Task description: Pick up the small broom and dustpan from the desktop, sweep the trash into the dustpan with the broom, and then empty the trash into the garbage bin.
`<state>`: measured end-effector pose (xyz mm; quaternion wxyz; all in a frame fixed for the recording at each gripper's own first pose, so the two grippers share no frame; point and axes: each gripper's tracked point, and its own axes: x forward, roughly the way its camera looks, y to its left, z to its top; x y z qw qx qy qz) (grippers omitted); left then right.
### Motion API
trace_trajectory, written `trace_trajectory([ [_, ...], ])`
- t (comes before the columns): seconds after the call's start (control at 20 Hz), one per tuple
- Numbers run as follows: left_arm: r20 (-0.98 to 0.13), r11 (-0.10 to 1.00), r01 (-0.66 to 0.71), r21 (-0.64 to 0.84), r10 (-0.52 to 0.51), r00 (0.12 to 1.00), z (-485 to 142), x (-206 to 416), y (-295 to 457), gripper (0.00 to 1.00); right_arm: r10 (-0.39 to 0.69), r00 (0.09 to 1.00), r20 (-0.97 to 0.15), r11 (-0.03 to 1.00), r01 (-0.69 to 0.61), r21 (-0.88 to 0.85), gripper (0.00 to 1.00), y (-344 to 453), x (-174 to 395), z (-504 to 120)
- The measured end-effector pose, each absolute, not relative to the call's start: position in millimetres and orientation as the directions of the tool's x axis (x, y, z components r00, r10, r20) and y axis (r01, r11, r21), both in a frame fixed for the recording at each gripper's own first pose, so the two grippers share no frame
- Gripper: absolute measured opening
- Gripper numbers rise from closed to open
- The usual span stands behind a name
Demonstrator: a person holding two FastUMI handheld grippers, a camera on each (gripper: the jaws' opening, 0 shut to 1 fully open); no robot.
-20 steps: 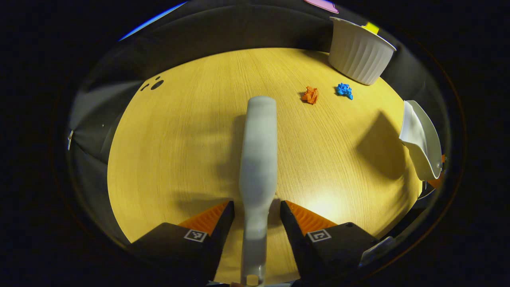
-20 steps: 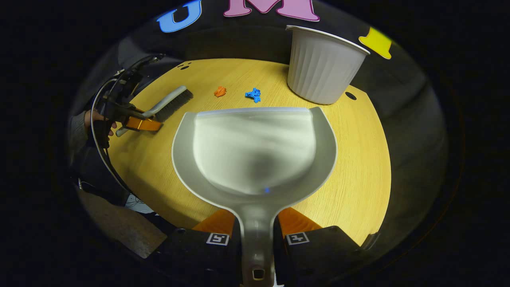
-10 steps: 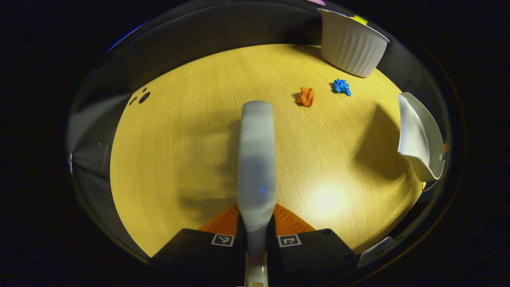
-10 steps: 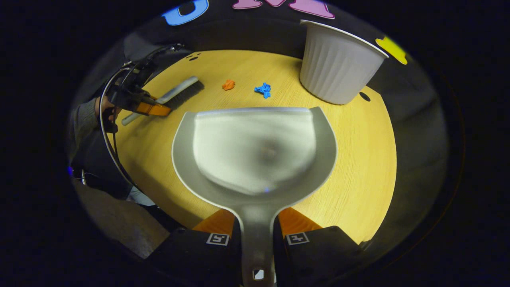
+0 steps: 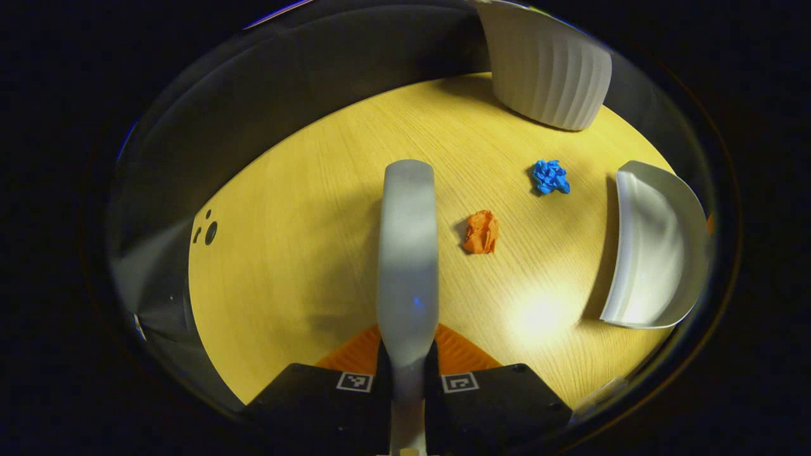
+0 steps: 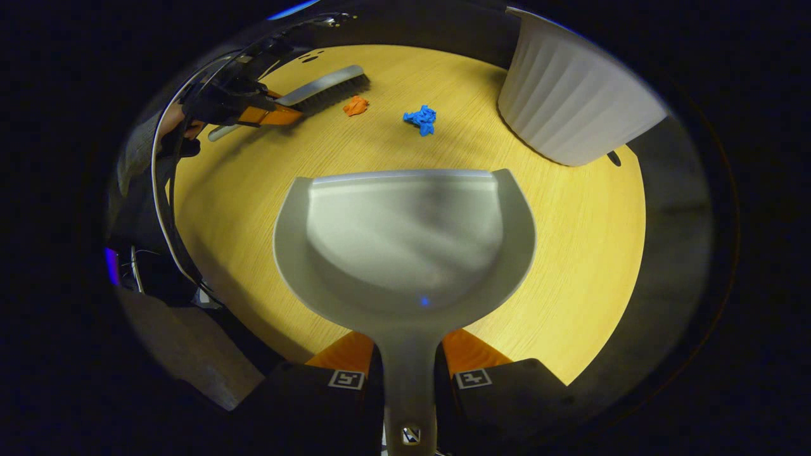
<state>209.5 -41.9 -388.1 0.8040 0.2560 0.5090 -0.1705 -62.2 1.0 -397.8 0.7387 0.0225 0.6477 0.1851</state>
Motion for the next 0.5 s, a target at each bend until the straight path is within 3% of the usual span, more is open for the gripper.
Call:
trace_trajectory([
  [0.35,-0.905,0.742,0.616,0.265,-0.028,0.424,-394.0,220.0,-79.9,0.25,0.289,0.092,-0.953,0.921,-0.299,0.250,0.37,-1.7,-51.4,-414.5],
  [0.4,-0.908,0.729,0.632,0.261,-0.038,0.418,-395.3,219.6,-88.1,0.24,0.291,0.093,-0.952,0.920,-0.302,0.252,0.42,-1.7,-48.8,-415.3],
  [0.5,-0.918,0.710,0.669,0.220,-0.081,0.388,-398.4,212.5,-109.0,0.25,0.301,0.100,-0.949,0.916,-0.308,0.258,0.37,-1.3,-43.7,-418.8],
])
